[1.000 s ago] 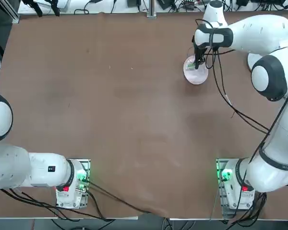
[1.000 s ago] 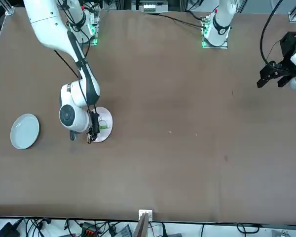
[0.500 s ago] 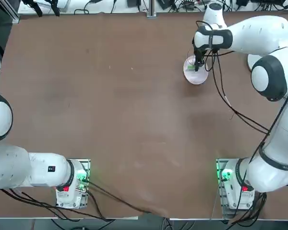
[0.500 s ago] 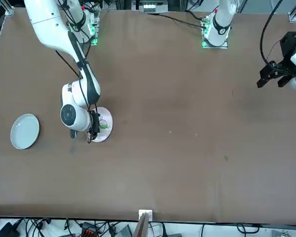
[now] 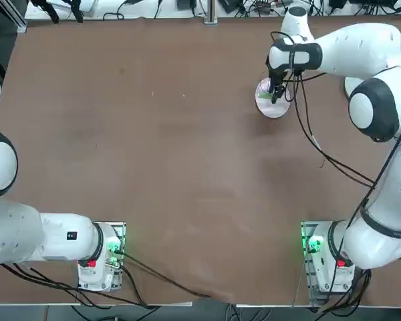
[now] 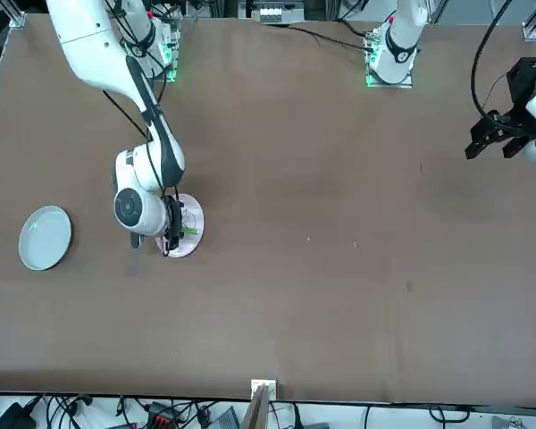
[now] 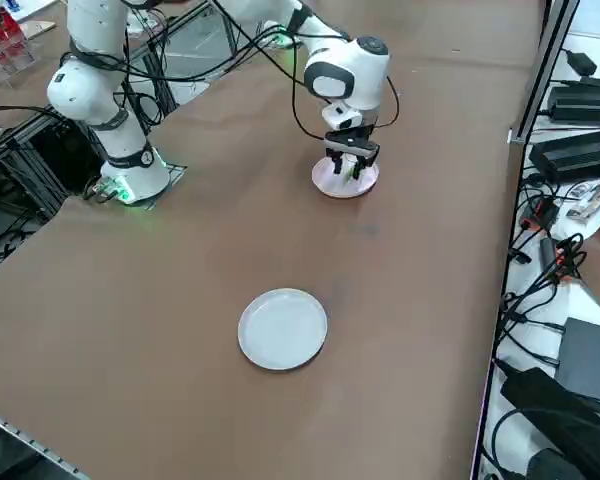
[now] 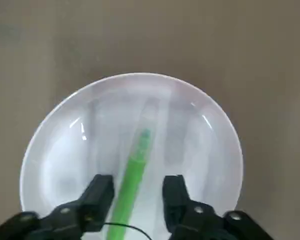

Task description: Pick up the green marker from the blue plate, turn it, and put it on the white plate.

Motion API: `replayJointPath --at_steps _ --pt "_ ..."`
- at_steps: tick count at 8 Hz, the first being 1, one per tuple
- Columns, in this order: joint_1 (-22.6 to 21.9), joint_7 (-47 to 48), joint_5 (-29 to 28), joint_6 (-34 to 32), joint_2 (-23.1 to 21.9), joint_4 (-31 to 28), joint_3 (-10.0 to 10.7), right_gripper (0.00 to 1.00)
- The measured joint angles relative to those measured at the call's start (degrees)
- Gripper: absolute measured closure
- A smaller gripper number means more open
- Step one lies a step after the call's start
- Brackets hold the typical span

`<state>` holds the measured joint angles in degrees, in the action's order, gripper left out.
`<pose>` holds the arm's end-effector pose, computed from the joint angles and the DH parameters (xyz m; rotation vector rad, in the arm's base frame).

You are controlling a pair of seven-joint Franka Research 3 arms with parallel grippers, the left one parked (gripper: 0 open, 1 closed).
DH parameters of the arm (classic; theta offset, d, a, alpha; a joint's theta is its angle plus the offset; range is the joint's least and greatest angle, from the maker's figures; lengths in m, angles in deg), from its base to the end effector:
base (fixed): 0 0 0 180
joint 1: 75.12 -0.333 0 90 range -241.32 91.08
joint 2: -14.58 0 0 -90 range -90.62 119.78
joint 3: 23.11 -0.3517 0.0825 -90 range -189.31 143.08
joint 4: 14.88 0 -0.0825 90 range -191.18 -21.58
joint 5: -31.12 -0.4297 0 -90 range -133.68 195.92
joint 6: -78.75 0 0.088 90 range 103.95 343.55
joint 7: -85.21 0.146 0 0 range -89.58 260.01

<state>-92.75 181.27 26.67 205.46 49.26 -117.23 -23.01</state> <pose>0.6486 0.2102 0.1578 2.2834 -1.9675 -0.2209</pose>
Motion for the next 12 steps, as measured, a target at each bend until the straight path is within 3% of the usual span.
replayJointPath --at_steps 1,2,5,7,10,12 --pt "0.0 -2.7 0.1 -2.0 -0.9 0.5 0.1 0.11" --pt "0.1 -7.2 0.1 -4.6 -2.7 1.3 0.5 0.0" --pt "1.5 -26.1 0.2 -13.2 -9.6 6.4 2.6 0.0" --pt "4.9 -43.5 1.7 -19.3 -12.3 10.5 3.5 0.0" --pt "14.5 -75.1 2.8 -24.4 -15.8 13.7 4.1 0.0" --pt "20.0 -88.9 2.7 -24.5 -17.8 14.1 4.2 0.0"
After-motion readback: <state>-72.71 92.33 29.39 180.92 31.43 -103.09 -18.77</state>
